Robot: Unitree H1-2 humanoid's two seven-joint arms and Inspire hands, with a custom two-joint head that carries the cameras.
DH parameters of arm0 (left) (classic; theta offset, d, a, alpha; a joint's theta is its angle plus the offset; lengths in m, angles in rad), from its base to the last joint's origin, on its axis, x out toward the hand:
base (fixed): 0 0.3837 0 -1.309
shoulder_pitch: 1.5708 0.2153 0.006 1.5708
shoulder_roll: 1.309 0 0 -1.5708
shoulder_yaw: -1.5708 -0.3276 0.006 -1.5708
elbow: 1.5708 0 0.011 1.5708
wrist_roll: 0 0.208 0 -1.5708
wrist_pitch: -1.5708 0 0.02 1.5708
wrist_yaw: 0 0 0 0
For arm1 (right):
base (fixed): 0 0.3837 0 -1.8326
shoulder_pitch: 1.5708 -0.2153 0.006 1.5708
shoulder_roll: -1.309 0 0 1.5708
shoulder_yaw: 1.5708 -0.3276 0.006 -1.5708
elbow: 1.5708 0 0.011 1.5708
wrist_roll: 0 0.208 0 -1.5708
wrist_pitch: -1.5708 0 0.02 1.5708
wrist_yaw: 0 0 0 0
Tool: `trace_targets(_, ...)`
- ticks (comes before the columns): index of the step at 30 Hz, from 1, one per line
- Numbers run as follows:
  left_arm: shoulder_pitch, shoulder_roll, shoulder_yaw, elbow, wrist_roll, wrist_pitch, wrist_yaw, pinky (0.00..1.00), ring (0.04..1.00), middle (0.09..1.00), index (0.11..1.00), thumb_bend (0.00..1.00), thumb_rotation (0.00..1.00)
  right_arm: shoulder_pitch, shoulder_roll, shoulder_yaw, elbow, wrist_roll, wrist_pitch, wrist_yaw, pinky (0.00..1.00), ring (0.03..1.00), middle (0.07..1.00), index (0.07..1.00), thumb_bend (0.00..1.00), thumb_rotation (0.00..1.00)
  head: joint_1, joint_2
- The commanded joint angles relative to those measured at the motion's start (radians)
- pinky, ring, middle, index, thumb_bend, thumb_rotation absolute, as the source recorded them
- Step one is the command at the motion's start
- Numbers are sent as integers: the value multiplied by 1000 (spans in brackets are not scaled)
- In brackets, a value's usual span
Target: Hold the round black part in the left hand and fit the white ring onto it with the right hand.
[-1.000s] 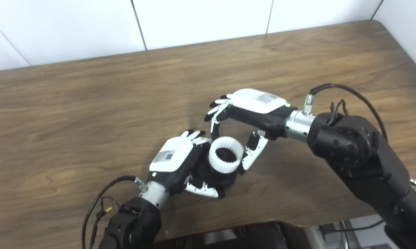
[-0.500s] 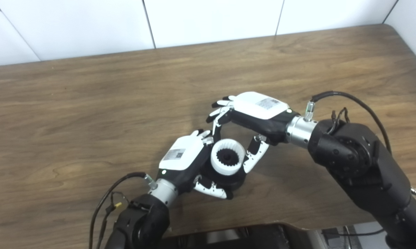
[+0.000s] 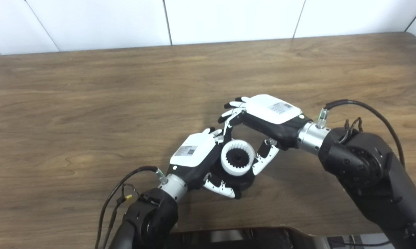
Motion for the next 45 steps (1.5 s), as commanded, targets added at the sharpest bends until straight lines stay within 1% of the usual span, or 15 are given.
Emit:
trace_targets(1, -18, -10, -2, -5, 3, -4, 8, 1000, 948, 823, 480, 525, 55, -15, 8, -8, -7, 1, -34, -22, 1000, 945, 831, 482, 525, 136, -2, 2)
trace_targets(13, -14, -7, 5, -5, 0, -7, 17, 1000, 945, 817, 480, 525, 55, -13, 1, -25, 12, 8, -41, -27, 1000, 941, 820, 488, 525, 144, -22, 5)
trace_targets(28, -12, 10, 14, -16, -9, -10, 9, 1000, 944, 816, 480, 525, 55, 0, 8, -36, 35, 1, -61, -44, 960, 931, 806, 487, 525, 145, -47, 14)
trace_targets(36, -9, 16, 30, -2, -17, -22, 39, 1000, 929, 810, 480, 524, 54, 8, 15, -43, 42, 1, -43, -45, 970, 939, 815, 492, 524, 152, -50, 11)
trace_targets(37, -9, 17, 32, 0, -15, -21, 42, 1000, 928, 809, 480, 524, 54, 10, 16, -45, 44, 3, -44, -49, 966, 938, 817, 559, 718, 199, -49, 9)
trace_targets(38, -10, 17, 34, 0, -12, -17, 41, 1000, 927, 808, 480, 524, 54, 11, 17, -48, 44, 6, -44, -52, 961, 937, 821, 601, 825, 229, -49, 9)
trace_targets(39, -11, 18, 35, -1, -9, -12, 38, 1000, 927, 808, 480, 524, 55, 12, 18, -52, 45, 8, -44, -56, 959, 938, 826, 637, 896, 253, -49, 9)
trace_targets(40, -11, 18, 36, 2, -5, -9, 37, 1000, 926, 808, 481, 524, 54, 14, 19, -55, 46, 10, -45, -61, 957, 939, 829, 655, 924, 264, -44, -1)
trace_targets(42, -11, 17, 40, 6, 4, 3, 32, 1000, 925, 810, 481, 524, 55, 15, 20, -62, 49, 12, -51, -70, 954, 939, 836, 684, 954, 282, -44, -3)
trace_targets(45, -16, 15, 47, 22, 25, 13, 46, 1000, 908, 802, 481, 525, 56, 9, 21, -75, 45, 16, -45, -66, 958, 941, 848, 720, 957, 298, -43, -7)
